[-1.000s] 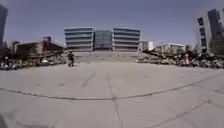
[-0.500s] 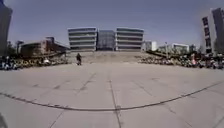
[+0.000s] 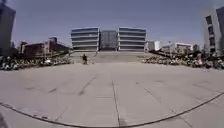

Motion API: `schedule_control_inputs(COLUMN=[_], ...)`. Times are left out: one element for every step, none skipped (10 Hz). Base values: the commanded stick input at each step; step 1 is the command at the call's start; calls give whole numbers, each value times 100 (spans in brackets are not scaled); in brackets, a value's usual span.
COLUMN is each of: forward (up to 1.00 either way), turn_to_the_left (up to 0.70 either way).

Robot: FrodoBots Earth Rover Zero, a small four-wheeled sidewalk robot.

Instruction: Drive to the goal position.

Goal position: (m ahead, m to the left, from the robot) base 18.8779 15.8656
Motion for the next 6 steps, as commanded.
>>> schedule_control_inputs(forward=[70, 70, 70, 78, 85, 85], turn_to_the_left=[11, 0, 0, 0, 0, 0])
